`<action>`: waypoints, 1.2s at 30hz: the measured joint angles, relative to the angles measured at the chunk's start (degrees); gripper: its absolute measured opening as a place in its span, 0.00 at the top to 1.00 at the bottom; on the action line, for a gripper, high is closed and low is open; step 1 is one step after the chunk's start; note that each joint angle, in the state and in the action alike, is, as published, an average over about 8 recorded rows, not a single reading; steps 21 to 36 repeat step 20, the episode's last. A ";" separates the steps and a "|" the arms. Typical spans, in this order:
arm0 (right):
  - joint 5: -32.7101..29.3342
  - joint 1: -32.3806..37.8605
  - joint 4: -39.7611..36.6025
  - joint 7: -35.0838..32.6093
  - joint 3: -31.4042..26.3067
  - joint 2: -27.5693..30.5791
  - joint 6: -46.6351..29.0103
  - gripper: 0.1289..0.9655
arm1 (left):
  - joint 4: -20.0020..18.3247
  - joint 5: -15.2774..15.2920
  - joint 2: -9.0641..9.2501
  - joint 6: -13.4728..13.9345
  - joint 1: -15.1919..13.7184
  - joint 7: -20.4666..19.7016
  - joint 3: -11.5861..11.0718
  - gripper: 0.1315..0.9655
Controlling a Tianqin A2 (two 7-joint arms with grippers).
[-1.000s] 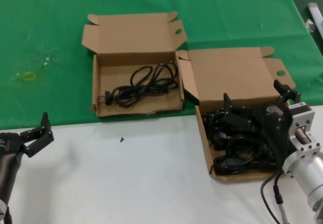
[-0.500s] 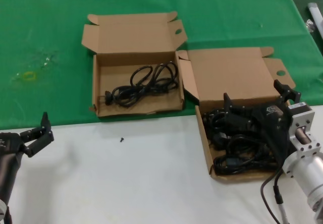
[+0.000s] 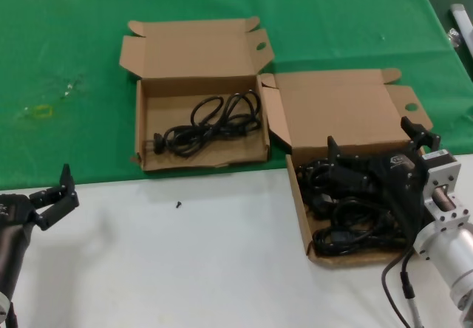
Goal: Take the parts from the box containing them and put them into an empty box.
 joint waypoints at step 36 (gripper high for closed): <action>0.00 0.00 0.00 0.00 0.00 0.00 0.00 0.00 | 0.00 0.00 0.00 0.00 0.00 0.00 0.00 0.00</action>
